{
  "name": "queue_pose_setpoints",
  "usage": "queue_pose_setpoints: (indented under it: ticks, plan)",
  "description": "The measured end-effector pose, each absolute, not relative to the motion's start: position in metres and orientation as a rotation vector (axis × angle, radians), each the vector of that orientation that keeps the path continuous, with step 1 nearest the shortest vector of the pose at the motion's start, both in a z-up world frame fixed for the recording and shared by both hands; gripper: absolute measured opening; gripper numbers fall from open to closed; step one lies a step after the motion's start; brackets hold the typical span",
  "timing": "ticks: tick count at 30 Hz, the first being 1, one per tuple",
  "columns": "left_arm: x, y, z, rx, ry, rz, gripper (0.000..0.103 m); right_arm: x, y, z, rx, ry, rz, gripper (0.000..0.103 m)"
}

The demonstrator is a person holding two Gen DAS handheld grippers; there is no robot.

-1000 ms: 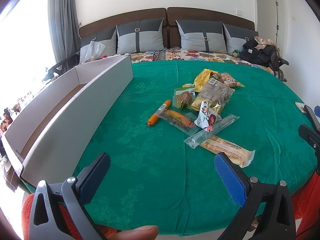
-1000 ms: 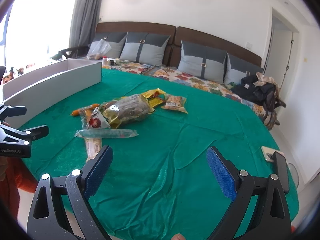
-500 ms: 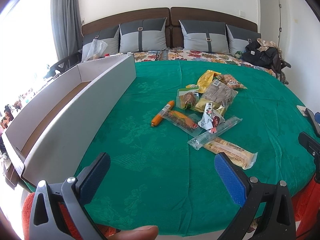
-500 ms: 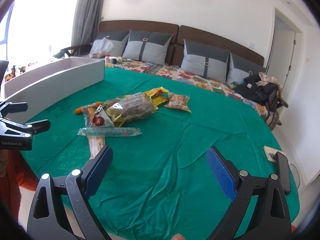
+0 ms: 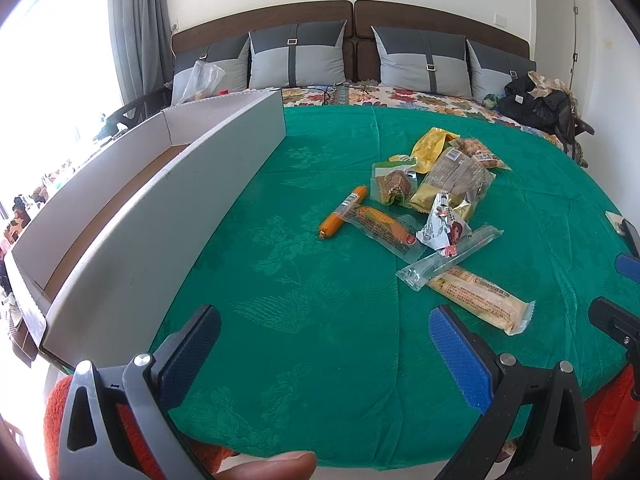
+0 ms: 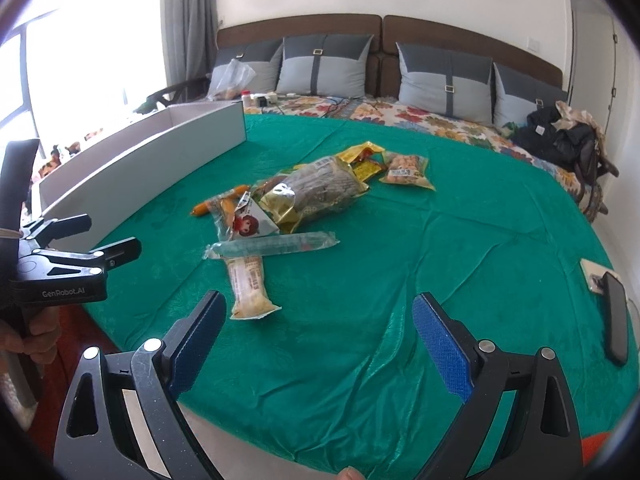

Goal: Organize snacks
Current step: 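Grasp the cream wafer bar in clear wrapper with the right tool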

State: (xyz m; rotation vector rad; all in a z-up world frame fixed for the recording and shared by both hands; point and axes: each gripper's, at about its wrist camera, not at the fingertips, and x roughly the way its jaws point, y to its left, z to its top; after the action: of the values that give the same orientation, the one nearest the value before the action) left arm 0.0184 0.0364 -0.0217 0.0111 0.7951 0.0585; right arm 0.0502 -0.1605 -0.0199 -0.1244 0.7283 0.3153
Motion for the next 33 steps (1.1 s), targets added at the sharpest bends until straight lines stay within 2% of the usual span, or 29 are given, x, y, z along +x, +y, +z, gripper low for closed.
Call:
queue_pose_setpoints:
  ticks: [9, 15, 16, 17, 18, 25, 33]
  plan:
    - [0.037, 0.059, -0.046, -0.002, 0.877, 0.14, 0.103, 0.117, -0.115, -0.069, -0.154, 1.071, 0.459, 0.094]
    - [0.045, 0.068, -0.062, -0.031, 0.959, 0.138, 0.103, 0.132, -0.081, -0.079, -0.266, 1.142, 0.485, 0.091]
    - [0.047, 0.067, -0.064, -0.031, 0.972, 0.138, 0.103, 0.131, -0.077, -0.079, -0.29, 1.146, 0.486, 0.085]
    - [0.049, 0.066, -0.066, -0.031, 0.98, 0.137, 0.103, 0.131, -0.074, -0.081, -0.31, 1.154, 0.484, 0.052]
    - [0.05, 0.065, -0.068, -0.029, 0.985, 0.137, 0.103, 0.13, -0.074, -0.083, -0.325, 1.17, 0.475, 0.024]
    - [0.056, 0.063, -0.082, -0.027, 1.043, 0.129, 0.103, 0.112, -0.11, -0.079, -0.246, 1.164, 0.428, 0.024]
    - [0.058, 0.066, -0.09, -0.066, 1.046, 0.131, 0.103, 0.098, -0.207, -0.081, -0.075, 1.043, 0.118, 0.025]
